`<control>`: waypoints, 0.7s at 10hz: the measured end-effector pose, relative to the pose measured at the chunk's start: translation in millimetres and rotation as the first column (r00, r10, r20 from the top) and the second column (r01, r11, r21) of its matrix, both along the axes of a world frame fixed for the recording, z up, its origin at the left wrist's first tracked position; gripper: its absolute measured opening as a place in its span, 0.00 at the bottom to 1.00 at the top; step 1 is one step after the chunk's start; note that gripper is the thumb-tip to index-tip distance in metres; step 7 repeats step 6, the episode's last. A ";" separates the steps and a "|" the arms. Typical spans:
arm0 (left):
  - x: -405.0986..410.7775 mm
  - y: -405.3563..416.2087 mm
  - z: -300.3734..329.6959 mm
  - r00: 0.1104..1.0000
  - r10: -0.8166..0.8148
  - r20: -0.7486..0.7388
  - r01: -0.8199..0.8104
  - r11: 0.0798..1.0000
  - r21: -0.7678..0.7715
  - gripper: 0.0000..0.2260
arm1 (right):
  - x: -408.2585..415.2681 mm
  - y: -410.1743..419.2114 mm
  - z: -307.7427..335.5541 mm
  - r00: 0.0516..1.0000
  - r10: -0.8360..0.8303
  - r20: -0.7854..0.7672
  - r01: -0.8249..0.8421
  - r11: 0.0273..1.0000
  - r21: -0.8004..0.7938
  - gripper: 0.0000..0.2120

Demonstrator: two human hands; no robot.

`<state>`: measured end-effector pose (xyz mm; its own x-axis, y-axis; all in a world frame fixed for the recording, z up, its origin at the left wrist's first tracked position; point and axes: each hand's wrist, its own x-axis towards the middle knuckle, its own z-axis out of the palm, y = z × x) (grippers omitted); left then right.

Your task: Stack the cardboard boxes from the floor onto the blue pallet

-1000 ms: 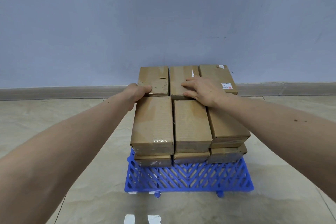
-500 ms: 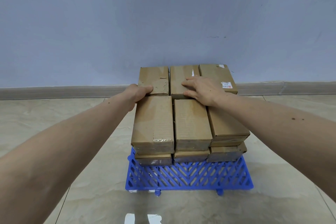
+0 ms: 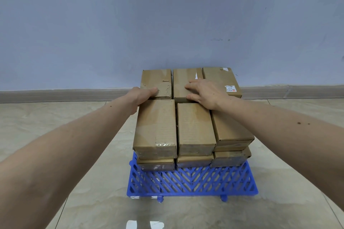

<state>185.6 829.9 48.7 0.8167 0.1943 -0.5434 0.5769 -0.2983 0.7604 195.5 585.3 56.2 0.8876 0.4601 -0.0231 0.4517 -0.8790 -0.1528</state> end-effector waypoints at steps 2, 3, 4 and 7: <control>4.6 -1.8 -1.9 0.999 0.023 0.025 -0.024 1.000 0.011 0.41 | -1.4 -0.3 -0.9 1.000 -0.023 0.015 0.023 1.000 0.011 0.21; 9.8 0.0 -6.0 0.999 0.036 0.033 -0.037 0.999 0.020 0.40 | -0.8 -1.3 0.8 0.998 -0.065 0.019 0.064 0.997 0.032 0.23; 10.9 -0.6 -5.0 0.998 0.040 0.045 -0.042 0.998 0.037 0.39 | -1.3 -3.0 4.4 0.994 -0.109 0.021 0.107 0.990 0.089 0.27; 7.0 -4.7 5.6 0.994 0.074 0.083 -0.079 0.995 0.060 0.40 | 4.1 -15.5 2.5 0.982 -0.187 0.007 0.178 0.949 0.262 0.28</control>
